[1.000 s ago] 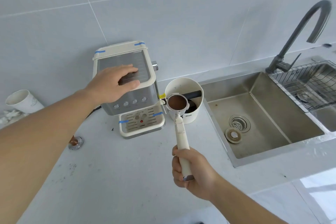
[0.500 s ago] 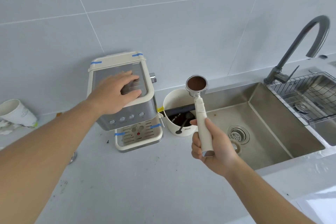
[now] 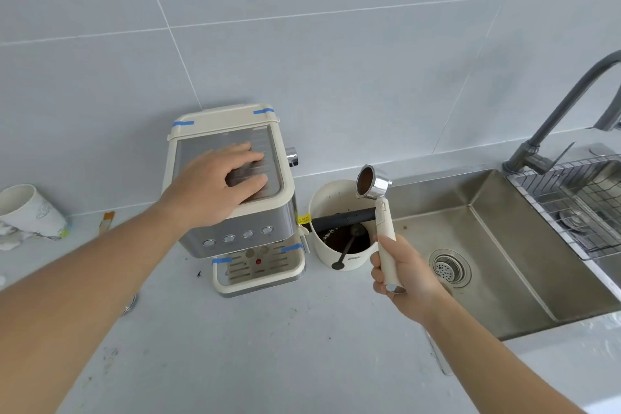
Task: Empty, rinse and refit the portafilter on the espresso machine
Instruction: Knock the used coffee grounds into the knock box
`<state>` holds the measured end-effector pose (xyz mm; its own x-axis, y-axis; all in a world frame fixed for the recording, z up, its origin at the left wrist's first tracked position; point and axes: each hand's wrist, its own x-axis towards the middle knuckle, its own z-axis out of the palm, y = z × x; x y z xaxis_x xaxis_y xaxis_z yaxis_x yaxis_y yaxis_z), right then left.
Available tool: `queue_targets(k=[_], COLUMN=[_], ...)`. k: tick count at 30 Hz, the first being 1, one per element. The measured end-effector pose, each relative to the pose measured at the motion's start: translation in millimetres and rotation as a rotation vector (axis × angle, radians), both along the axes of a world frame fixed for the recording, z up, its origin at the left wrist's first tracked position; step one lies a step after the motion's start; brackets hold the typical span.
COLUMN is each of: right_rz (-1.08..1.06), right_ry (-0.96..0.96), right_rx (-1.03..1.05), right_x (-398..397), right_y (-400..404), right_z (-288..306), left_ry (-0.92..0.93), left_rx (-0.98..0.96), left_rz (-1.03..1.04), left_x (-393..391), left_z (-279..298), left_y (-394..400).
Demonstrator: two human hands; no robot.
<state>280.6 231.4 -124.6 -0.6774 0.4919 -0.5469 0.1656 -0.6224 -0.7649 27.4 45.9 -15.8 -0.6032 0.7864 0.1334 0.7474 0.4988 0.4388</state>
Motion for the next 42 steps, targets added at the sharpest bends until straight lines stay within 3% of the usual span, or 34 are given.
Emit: queue_targets(k=[7,13,15,30,35,42], right_rz=[-0.006,0.131,0.172,0.14,0.255,0.185], right_ry=[-0.177,-0.393,-0.449,-0.437,-0.525,-0.426], right_rx=[0.253,0.867,0.97,1.012,0.982,0.991], right_x=[-12.7,-14.7,-15.9,-15.7,-19.7,-16.7], right_y=[12.4,11.7,10.0,3.4,4.6,-1.2], right_z=[-9.9,-16.8,-19.1,-27.0,-32.3,-29.1], left_ry=[0.0,0.0,0.006,0.004,0.014,0.016], left_rx=[0.002,0.003,-0.001,0.015,0.012,0.015], left_rz=[0.005,0.007,0.007,0.0,0.0,0.005], left_x=[0.8,1.1,0.9,-1.5,-1.1,-1.4], left_z=[1.1,0.8,1.4,-0.7,-0.8,-0.8], left_y=[-0.7,0.1,0.2,0.2,0.0,-0.1])
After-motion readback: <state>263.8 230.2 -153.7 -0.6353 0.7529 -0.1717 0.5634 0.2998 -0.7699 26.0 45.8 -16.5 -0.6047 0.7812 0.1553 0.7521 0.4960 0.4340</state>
